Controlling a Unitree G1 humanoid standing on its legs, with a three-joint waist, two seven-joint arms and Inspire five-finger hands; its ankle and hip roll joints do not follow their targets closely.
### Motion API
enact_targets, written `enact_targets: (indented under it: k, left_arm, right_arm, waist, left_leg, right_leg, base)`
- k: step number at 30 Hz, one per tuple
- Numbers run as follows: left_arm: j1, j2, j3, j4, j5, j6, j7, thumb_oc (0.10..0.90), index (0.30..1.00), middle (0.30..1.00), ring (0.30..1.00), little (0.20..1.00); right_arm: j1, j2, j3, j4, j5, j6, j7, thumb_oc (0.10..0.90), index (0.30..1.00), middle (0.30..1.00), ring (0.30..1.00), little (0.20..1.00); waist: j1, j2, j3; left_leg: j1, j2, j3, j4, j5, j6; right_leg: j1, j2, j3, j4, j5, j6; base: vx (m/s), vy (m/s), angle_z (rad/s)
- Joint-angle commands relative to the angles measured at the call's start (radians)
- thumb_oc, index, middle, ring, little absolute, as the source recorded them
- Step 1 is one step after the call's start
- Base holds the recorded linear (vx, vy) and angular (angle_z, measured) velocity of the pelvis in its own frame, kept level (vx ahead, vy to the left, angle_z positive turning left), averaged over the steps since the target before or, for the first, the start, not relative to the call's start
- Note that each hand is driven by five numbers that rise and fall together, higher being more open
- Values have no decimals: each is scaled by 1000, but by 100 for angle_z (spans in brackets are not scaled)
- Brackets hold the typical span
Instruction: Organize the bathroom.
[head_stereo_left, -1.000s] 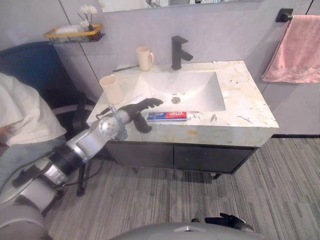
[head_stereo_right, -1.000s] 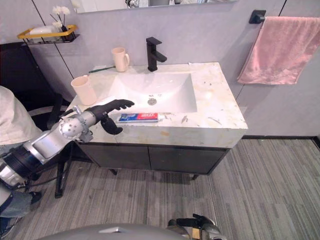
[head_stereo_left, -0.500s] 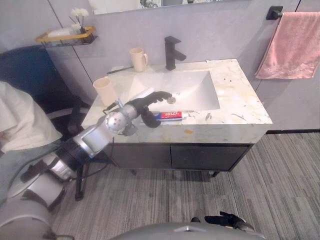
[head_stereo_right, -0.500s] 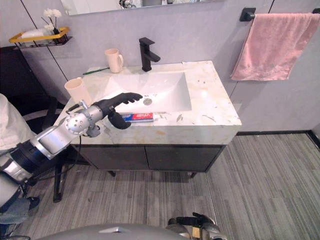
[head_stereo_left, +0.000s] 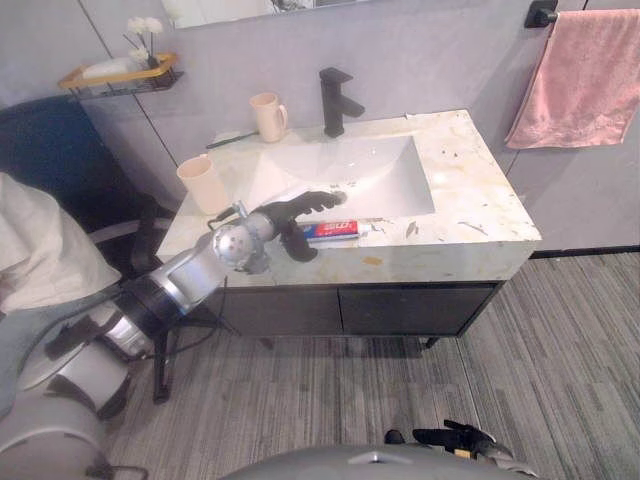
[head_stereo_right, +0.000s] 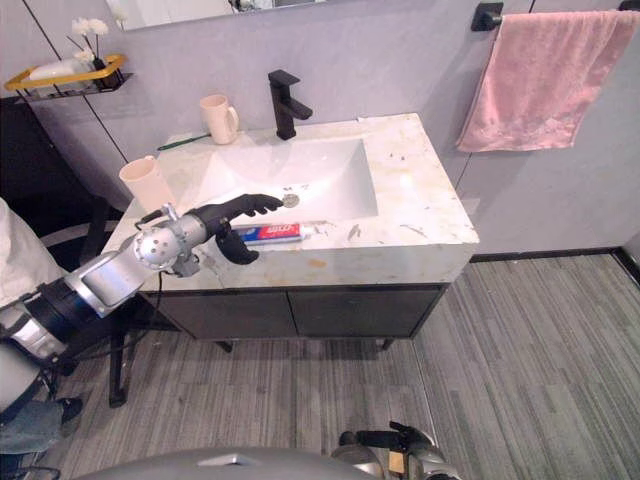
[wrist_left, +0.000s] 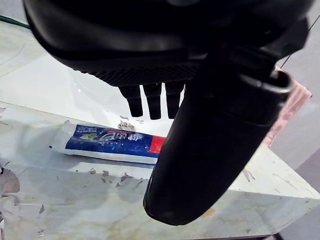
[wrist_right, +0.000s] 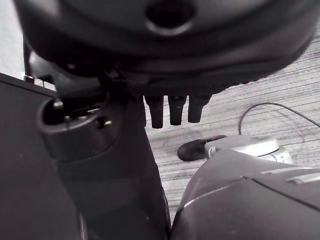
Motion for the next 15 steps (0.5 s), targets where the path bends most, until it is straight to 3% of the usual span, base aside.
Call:
enact_targets:
  k: [1, 15]
  left_arm:
    - [-234, 12, 66, 82, 34, -37, 50, 800, 900, 900, 900, 900]
    - [-239, 3, 48, 141, 98, -49, 58, 800, 900, 900, 900, 900]
  right_arm:
    - [26, -51, 44, 53, -10, -1, -12, 800, 900, 900, 900, 900]
    - [35, -52, 52, 39, -4, -2, -18, 800, 900, 900, 900, 900]
  waist:
    - [-7, -63, -12]
    - [-18, -62, -5]
  left_leg:
    - [-5, -38, -28, 40, -36, 33]
    - [-10, -40, -22, 42, -38, 37]
  right_leg:
    - [34, 22, -49, -2, -44, -23]
    - [32, 24, -45, -2, -45, -26]
  base:
    - [0, 0, 0]
    - [4, -1, 0]
